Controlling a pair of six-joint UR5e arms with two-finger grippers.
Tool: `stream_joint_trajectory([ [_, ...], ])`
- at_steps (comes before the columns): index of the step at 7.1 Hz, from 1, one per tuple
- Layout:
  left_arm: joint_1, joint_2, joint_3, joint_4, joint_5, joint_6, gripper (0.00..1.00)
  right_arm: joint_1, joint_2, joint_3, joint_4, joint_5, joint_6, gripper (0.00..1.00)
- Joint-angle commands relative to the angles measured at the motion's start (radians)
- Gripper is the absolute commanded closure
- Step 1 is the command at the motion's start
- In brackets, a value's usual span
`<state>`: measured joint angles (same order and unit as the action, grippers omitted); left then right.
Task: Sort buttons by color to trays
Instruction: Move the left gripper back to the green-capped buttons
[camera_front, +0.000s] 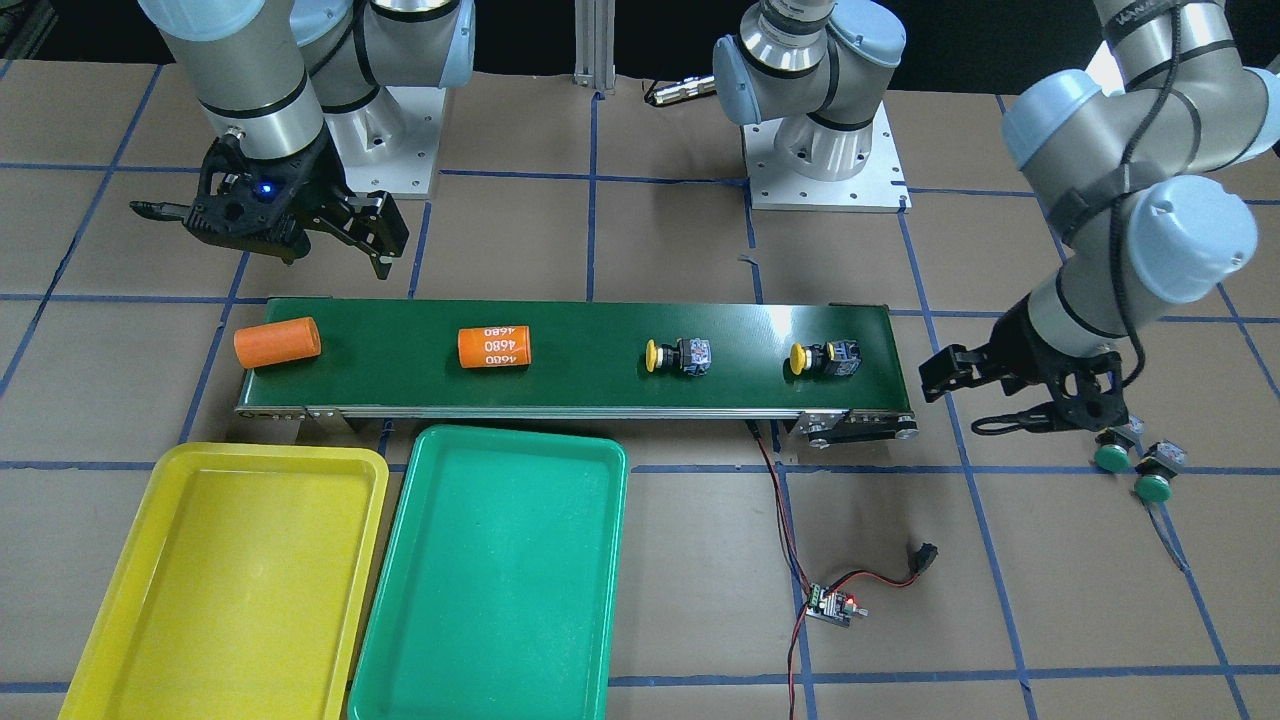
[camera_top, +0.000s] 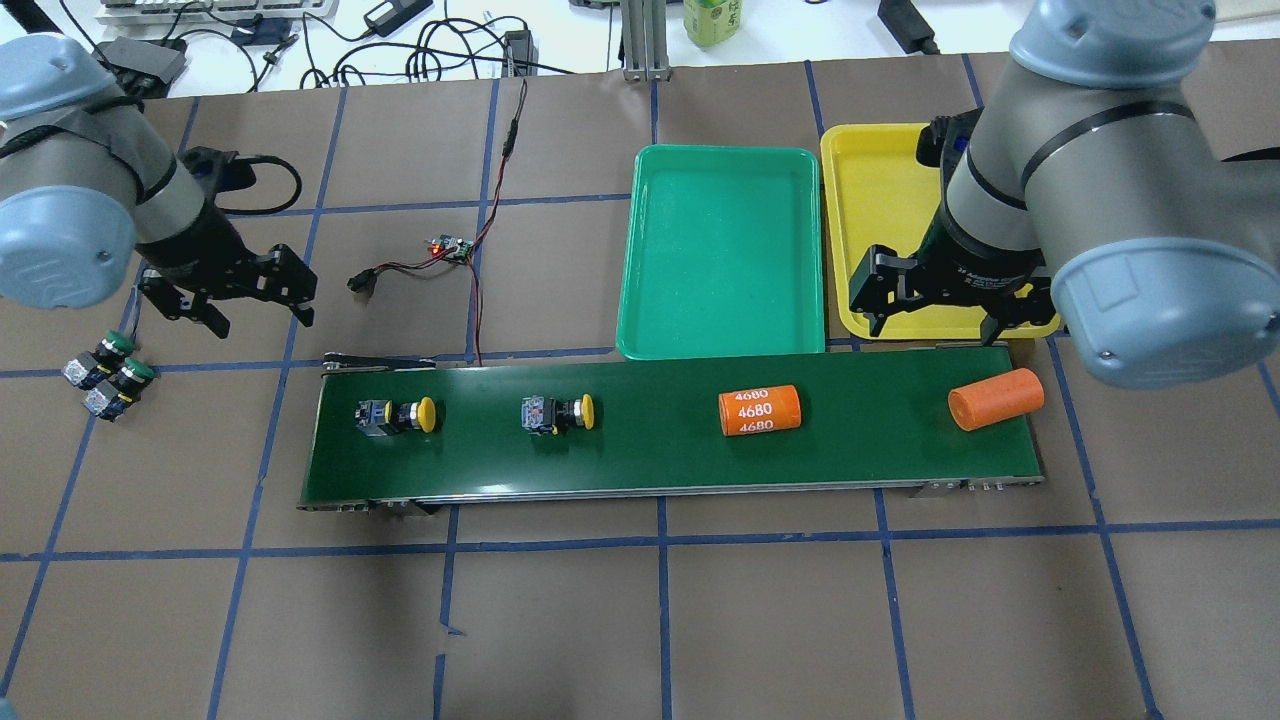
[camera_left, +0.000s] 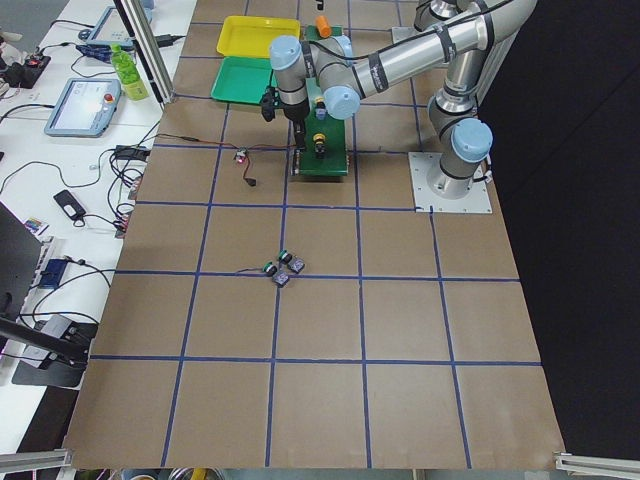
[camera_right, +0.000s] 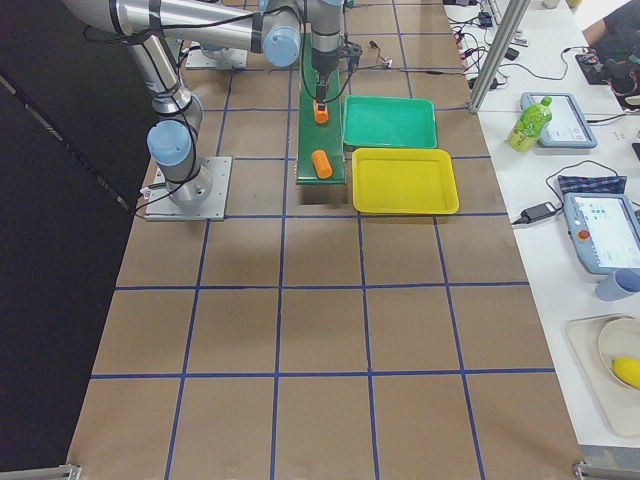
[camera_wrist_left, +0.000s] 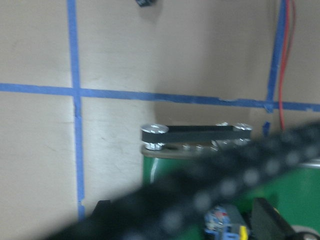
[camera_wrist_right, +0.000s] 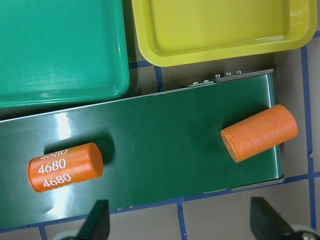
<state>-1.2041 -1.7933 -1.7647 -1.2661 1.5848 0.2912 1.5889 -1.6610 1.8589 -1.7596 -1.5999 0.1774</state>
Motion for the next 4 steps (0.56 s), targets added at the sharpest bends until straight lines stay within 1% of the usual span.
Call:
stream_joint_trajectory([
  [1, 0.156, -0.110, 0.075, 0.057, 0.004, 0.233, 0.00, 0.000, 0.000, 0.000, 0.002, -0.002, 0.001, 0.00],
  [2, 0.214, -0.142, 0.092, 0.059, 0.029, 0.355, 0.00, 0.000, 0.000, 0.000, 0.002, 0.000, 0.001, 0.00],
  [3, 0.265, -0.164, 0.076, 0.110, 0.032, 0.472, 0.00, 0.000, 0.000, 0.002, 0.002, 0.000, 0.001, 0.00],
  [4, 0.296, -0.190, 0.062, 0.204, 0.035, 0.597, 0.00, 0.000, 0.001, 0.002, 0.002, 0.000, 0.002, 0.00],
])
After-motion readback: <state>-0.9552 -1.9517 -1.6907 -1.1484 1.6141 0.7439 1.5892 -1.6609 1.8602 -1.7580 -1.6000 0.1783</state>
